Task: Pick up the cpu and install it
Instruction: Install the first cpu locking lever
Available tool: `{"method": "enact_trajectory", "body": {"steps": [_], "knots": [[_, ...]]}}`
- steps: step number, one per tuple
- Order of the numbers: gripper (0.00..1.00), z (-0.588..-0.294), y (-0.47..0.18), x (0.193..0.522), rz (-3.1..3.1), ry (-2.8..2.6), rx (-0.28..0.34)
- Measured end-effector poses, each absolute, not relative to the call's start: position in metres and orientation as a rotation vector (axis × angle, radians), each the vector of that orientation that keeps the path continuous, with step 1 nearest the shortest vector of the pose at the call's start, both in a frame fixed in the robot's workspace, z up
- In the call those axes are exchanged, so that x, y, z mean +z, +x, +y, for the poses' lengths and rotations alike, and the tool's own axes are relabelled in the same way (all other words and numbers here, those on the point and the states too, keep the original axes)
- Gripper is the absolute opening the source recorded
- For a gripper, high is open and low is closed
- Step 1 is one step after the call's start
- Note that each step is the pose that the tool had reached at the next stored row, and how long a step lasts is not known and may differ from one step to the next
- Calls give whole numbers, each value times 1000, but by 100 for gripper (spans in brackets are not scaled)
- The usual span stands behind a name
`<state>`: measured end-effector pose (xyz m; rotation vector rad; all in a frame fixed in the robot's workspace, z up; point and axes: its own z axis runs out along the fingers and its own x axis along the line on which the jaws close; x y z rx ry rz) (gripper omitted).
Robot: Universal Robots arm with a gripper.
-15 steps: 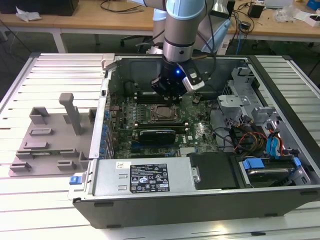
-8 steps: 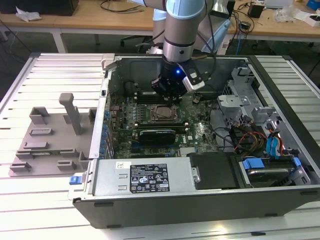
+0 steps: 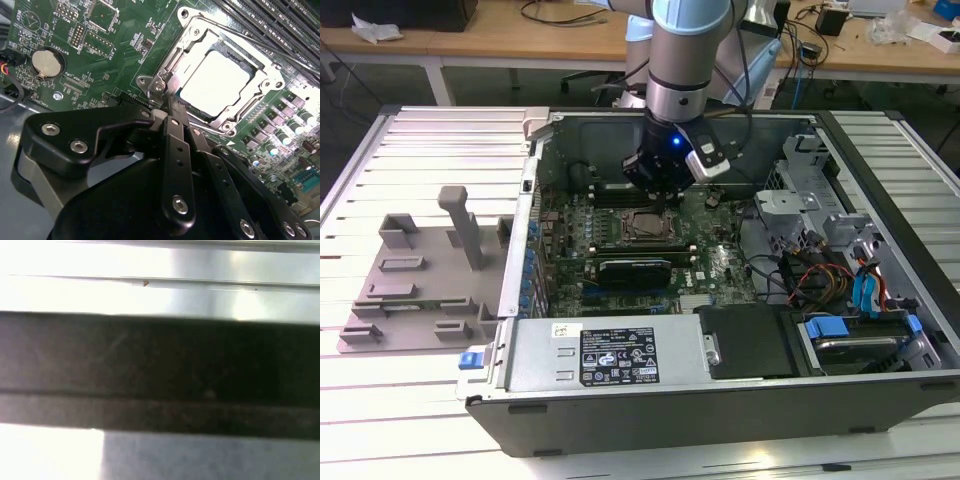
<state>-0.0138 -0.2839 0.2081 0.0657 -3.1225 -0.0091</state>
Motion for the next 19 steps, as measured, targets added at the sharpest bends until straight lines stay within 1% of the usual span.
{"method": "enact_trajectory", "body": {"steps": [11,19], "knots": [[11,-287,-15,208,-3123,66,-7],[11,-287,-35,210,-3139,66,-6]]}}
